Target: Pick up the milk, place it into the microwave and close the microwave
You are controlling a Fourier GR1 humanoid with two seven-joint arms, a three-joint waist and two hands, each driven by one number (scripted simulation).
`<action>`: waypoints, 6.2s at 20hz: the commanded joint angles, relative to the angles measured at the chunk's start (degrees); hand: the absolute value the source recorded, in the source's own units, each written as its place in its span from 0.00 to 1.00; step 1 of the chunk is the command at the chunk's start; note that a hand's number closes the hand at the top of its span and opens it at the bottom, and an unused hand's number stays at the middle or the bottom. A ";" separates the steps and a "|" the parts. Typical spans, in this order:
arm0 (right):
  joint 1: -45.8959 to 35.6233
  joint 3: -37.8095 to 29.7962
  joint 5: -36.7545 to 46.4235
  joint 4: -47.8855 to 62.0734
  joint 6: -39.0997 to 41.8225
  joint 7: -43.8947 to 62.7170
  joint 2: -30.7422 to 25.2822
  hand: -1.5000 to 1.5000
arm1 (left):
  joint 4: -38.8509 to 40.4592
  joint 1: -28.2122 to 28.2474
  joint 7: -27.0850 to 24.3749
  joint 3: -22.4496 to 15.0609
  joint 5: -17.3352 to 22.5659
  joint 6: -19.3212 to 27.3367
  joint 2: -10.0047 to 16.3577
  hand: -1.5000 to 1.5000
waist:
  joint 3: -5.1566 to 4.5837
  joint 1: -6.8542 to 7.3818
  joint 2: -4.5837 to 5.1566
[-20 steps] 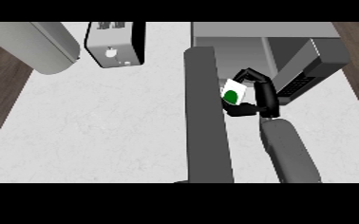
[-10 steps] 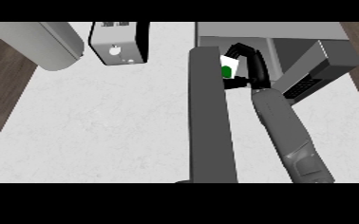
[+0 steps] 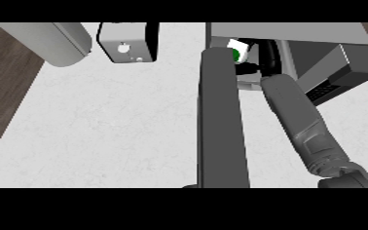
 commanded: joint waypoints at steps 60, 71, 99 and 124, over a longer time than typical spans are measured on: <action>6.87 -10.83 -7.60 8.38 22.36 -17.08 -1.04 0.00 | 3.32 -6.02 -0.09 -25.16 -13.43 -3.16 -4.51 1.00 | -0.03 -2.81 -1.21; 20.70 -7.66 -9.42 -1.59 28.68 -18.90 2.00 0.00 | 7.47 -8.86 0.77 -33.84 -19.42 -0.04 -4.56 1.00 | -0.21 -5.11 -2.06; 68.46 1.43 -15.32 -58.82 43.70 -12.45 -3.35 0.00 | 55.62 -34.30 -22.18 -71.78 -39.52 32.48 -4.55 1.00 | -0.26 -6.60 -1.33; 72.49 3.09 -31.13 -87.12 55.39 4.49 -10.00 0.00 | 67.13 -51.80 -35.17 -89.99 -1.94 59.93 -4.54 1.00 | -0.54 -14.74 0.15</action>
